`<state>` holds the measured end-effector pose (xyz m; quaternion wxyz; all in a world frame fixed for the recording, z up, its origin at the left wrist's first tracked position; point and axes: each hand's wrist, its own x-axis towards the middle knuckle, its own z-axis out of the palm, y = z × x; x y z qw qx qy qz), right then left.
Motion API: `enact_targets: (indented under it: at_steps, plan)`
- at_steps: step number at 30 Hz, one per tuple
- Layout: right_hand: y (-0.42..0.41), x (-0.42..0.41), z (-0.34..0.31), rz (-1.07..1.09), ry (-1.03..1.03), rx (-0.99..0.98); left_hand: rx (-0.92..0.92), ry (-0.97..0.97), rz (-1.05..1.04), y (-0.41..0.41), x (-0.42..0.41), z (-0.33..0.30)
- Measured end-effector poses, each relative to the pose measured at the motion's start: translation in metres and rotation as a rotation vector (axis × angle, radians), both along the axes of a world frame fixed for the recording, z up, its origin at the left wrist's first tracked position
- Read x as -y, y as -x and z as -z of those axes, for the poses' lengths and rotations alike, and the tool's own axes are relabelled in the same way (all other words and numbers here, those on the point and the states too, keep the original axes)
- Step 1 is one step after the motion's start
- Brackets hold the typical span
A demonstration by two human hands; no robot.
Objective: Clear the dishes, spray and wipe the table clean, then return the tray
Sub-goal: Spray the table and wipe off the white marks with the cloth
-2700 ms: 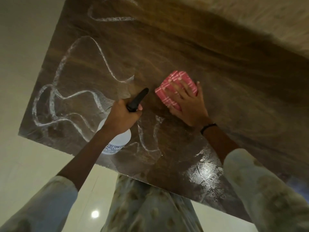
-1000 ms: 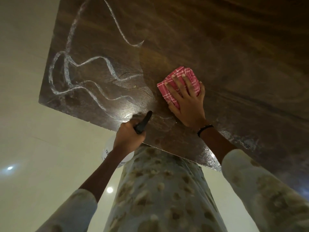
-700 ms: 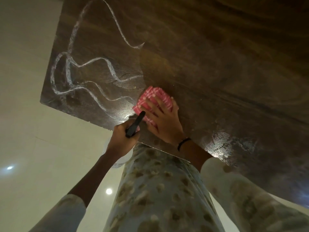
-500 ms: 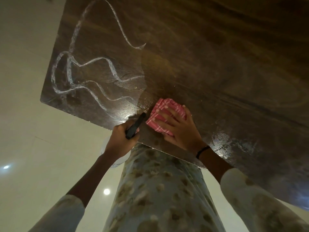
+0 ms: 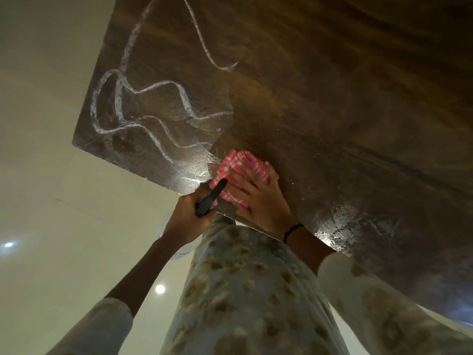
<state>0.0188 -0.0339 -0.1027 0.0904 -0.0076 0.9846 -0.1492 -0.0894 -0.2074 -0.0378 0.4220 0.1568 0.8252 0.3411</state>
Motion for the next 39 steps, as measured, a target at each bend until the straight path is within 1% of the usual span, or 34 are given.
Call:
enact_targets:
  at_steps: [1,5,8,11,16,19,21,25,28,29,31,33,35,37,39]
  plan:
    - [-0.016,-0.004,-0.001,0.003,-0.008,0.001,-0.002,0.018,0.023,-0.002,0.002,0.0]
    - [-0.076,-0.005,-0.005,0.159,-0.056,0.02,-0.002,0.105,0.11,-0.012,0.016,0.003]
    - [-0.098,0.0,-0.005,0.105,-0.061,0.046,0.032,0.122,0.173,-0.018,0.026,0.006]
    - [-0.097,-0.005,-0.004,0.025,-0.057,0.044,0.037,0.131,0.195,-0.024,0.034,0.008]
    - [-0.088,-0.009,-0.001,-0.131,-0.05,0.017,0.003,0.168,0.089,-0.026,0.041,0.014]
    - [-0.07,-0.004,0.001,-0.167,-0.023,-0.025,0.004,0.197,0.046,-0.024,0.043,0.017]
    - [-0.051,0.003,0.004,-0.183,-0.005,-0.04,-0.024,0.218,-0.027,-0.022,0.045,0.02]
    - [0.0,0.024,0.005,-0.09,0.033,-0.03,-0.071,0.197,-0.294,-0.007,0.041,0.015]
    - [0.036,0.05,-0.001,-0.021,0.083,0.02,-0.073,0.145,-0.384,0.009,0.039,0.006]
    - [0.043,0.058,-0.002,-0.028,0.096,0.035,-0.071,0.119,-0.393,0.014,0.038,0.003]
    - [0.044,0.065,-0.001,-0.12,0.1,0.041,-0.082,0.078,-0.368,0.021,0.036,-0.004]
    - [0.033,0.055,0.001,-0.264,0.096,-0.006,-0.108,0.061,-0.317,0.026,0.034,-0.008]
    - [0.021,0.032,0.005,-0.351,0.065,-0.054,-0.137,0.066,-0.312,0.03,0.032,-0.01]
    - [0.017,0.009,0.004,-0.31,0.025,-0.054,-0.144,0.076,-0.328,0.034,0.032,-0.011]
    - [0.026,-0.005,0.005,-0.181,-0.004,-0.034,-0.097,0.072,-0.377,0.038,0.035,-0.01]
